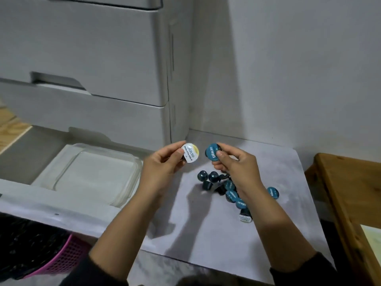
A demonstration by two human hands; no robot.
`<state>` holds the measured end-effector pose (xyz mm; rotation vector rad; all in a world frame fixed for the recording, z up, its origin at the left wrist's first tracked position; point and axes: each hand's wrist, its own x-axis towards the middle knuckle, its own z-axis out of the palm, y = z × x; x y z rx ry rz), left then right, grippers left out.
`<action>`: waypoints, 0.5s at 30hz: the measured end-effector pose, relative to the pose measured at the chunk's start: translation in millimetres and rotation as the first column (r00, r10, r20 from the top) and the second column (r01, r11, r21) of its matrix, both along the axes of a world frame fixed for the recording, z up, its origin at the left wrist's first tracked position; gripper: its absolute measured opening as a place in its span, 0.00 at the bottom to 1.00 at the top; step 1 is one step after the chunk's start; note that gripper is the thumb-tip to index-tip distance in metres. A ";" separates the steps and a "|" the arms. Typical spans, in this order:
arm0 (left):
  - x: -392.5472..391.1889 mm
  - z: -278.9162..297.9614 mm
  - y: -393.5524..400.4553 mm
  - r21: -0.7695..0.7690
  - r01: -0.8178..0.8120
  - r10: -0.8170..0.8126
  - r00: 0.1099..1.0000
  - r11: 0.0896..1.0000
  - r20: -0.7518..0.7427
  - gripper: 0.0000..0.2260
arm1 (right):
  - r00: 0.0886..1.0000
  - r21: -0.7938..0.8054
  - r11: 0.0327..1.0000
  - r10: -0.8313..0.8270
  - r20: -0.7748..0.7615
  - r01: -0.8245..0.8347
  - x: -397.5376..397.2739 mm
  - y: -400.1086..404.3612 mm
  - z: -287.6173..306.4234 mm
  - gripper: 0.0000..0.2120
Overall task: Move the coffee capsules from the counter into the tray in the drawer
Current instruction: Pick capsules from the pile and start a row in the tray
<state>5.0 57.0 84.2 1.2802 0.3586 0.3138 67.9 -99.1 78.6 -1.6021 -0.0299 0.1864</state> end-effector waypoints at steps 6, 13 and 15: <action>-16.5 27.5 87.8 0.208 0.031 -0.028 0.999 0.978 -0.019 0.09 | 0.986 0.053 0.985 0.165 0.001 -0.165 -13.3 58.7 14.8 0.11; -21.9 10.9 240.9 0.356 0.306 -0.220 0.940 0.883 -0.261 0.08 | 0.942 0.002 0.943 0.333 -0.049 -0.333 -26.5 177.6 1.1 0.10; -17.1 -1.8 289.5 0.399 0.400 -0.266 0.898 0.825 -0.351 0.08 | 0.930 -0.046 0.931 0.357 -0.085 -0.362 -25.8 220.1 -9.2 0.10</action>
